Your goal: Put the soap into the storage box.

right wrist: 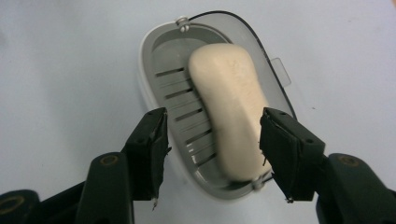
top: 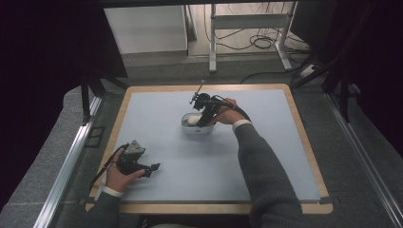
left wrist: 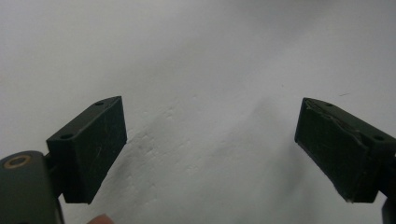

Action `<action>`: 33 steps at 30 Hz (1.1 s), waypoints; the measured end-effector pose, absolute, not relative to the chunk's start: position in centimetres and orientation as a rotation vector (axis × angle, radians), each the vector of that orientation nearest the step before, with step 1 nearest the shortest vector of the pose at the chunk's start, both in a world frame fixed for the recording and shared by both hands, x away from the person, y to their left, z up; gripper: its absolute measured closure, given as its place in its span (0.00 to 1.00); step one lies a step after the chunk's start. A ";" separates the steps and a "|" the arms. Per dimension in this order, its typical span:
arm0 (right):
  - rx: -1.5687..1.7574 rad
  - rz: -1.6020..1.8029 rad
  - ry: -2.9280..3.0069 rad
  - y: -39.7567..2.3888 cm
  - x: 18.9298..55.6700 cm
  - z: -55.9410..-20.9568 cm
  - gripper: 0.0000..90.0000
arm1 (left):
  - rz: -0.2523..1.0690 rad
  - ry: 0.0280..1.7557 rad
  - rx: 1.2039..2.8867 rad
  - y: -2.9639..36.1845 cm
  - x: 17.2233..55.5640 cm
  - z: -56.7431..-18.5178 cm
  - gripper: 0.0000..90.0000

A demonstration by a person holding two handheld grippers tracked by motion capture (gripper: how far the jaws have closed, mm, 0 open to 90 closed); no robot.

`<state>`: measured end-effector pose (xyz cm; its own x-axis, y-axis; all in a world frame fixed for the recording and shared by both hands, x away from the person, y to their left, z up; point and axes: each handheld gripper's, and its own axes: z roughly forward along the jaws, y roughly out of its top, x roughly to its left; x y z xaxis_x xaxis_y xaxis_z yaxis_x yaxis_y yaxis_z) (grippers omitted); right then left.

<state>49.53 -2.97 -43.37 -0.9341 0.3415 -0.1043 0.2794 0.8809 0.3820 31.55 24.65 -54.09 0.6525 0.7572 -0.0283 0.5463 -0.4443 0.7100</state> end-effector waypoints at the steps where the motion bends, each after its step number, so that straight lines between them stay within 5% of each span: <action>1: 0.485 0.557 2.879 -3.2 49.5 -43.3 0.45 | 0.384 1.006 2.162 24.6 31.6 -54.1 0.11; 33: 0.789 0.895 2.675 -15.0 44.3 -43.6 0.37 | 0.403 1.020 2.157 24.8 31.2 -53.9 0.11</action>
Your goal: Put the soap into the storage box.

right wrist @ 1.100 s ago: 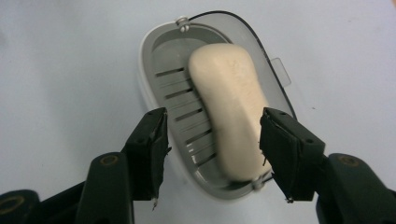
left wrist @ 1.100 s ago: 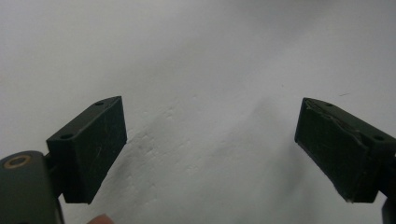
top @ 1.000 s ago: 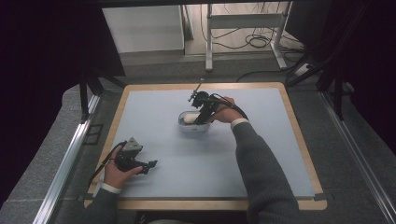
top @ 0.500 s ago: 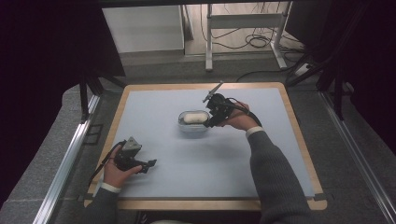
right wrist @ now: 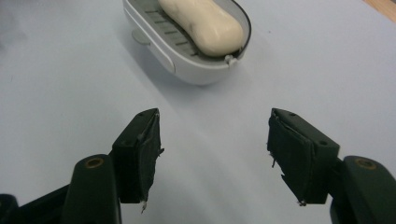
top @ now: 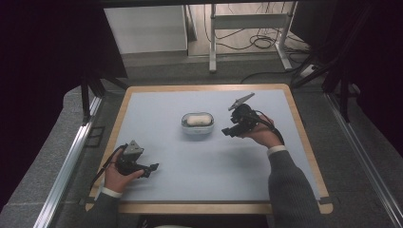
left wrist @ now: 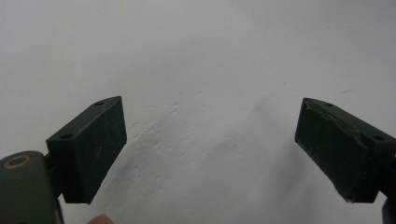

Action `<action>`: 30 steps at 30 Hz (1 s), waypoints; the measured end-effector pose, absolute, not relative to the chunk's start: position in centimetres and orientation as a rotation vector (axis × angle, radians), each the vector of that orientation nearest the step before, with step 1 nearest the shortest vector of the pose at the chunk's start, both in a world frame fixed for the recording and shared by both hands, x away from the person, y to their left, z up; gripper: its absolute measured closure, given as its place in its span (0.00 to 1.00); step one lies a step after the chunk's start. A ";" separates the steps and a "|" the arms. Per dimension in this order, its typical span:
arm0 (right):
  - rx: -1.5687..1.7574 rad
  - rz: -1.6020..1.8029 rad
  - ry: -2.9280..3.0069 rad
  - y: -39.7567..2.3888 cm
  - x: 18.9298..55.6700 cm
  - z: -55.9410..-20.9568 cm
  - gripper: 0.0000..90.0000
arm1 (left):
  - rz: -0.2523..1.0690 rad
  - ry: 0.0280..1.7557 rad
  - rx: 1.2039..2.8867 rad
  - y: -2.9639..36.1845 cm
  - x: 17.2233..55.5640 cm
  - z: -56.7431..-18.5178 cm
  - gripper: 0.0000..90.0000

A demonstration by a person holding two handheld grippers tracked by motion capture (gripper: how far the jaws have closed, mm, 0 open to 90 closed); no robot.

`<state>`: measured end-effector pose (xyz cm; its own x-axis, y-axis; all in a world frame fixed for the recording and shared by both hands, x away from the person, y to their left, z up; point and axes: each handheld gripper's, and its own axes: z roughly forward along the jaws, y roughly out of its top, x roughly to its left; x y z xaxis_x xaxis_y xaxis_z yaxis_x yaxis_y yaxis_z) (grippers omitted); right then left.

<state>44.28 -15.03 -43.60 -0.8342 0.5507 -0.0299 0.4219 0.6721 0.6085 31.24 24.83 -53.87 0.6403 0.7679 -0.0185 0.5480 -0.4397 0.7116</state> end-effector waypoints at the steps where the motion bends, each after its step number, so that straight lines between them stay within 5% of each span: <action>1: 0.789 0.895 2.675 -15.0 44.3 -43.6 0.37 | 0.403 1.021 2.157 24.8 31.3 -53.9 0.11; 17: 0.961 1.004 2.450 -22.3 39.0 -46.8 0.34 | 0.404 1.025 2.153 24.8 31.6 -54.0 0.11; 30: 1.043 1.039 2.398 -24.2 37.1 -49.2 0.33 | 0.405 1.022 2.155 24.7 31.6 -54.1 0.11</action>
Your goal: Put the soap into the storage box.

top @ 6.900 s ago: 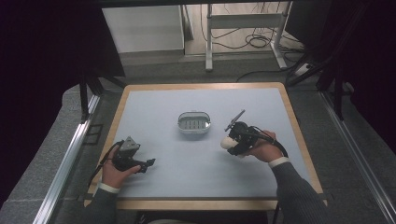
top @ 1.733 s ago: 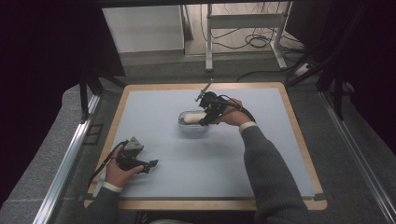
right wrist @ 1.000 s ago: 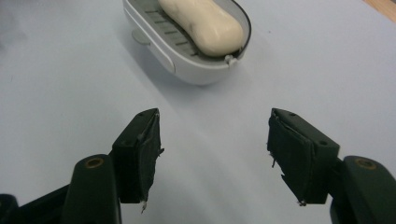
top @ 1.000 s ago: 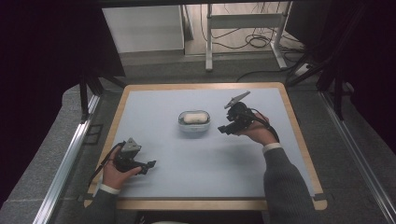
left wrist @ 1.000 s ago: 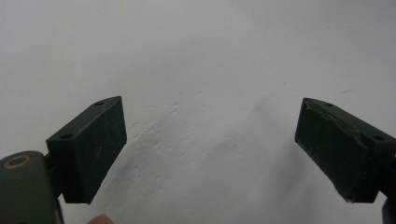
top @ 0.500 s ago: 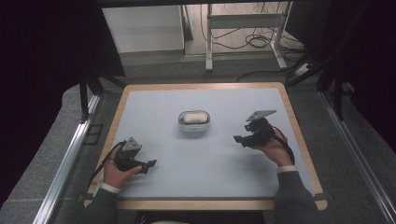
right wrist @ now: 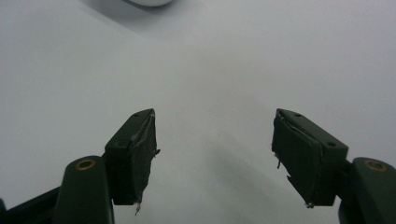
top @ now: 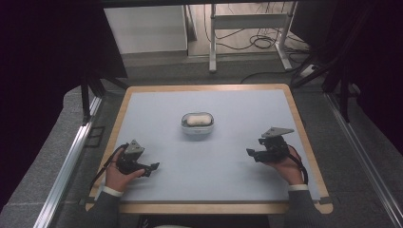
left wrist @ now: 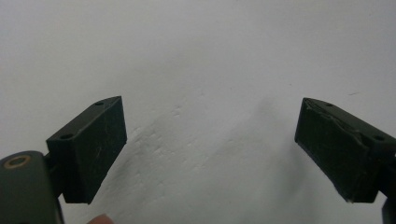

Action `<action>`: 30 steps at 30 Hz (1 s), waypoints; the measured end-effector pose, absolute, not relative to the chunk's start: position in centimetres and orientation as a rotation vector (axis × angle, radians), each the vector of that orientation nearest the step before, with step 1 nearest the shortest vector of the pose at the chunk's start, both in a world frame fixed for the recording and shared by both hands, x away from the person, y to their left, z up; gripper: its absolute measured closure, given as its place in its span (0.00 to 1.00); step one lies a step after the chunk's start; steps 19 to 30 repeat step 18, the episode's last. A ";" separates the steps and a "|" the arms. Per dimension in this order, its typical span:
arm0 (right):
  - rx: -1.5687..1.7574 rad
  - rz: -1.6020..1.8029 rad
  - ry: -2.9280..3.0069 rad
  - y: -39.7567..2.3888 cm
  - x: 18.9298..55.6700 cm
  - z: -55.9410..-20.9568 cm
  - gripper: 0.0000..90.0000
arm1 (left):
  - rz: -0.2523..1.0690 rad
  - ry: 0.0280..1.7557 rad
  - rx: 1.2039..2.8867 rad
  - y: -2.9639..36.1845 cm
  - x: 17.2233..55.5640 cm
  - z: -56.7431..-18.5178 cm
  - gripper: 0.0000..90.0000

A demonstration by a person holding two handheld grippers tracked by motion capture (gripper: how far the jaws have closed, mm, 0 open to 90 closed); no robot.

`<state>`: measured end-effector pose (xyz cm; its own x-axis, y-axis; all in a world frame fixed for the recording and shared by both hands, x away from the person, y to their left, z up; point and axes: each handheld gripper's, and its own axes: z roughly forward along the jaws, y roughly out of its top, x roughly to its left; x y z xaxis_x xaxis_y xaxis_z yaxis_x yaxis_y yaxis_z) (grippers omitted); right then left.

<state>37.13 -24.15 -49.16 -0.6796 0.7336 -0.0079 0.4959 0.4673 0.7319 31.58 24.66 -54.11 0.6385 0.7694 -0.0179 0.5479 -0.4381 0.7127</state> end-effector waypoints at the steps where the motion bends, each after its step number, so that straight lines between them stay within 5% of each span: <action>1: 1.043 1.037 2.398 -24.2 37.2 -49.3 0.33 | 0.405 1.020 2.155 24.6 31.6 -54.1 0.11; 30: 1.077 1.058 2.322 -25.3 37.2 -49.2 0.31 | 0.407 1.021 2.153 24.7 31.5 -54.0 0.11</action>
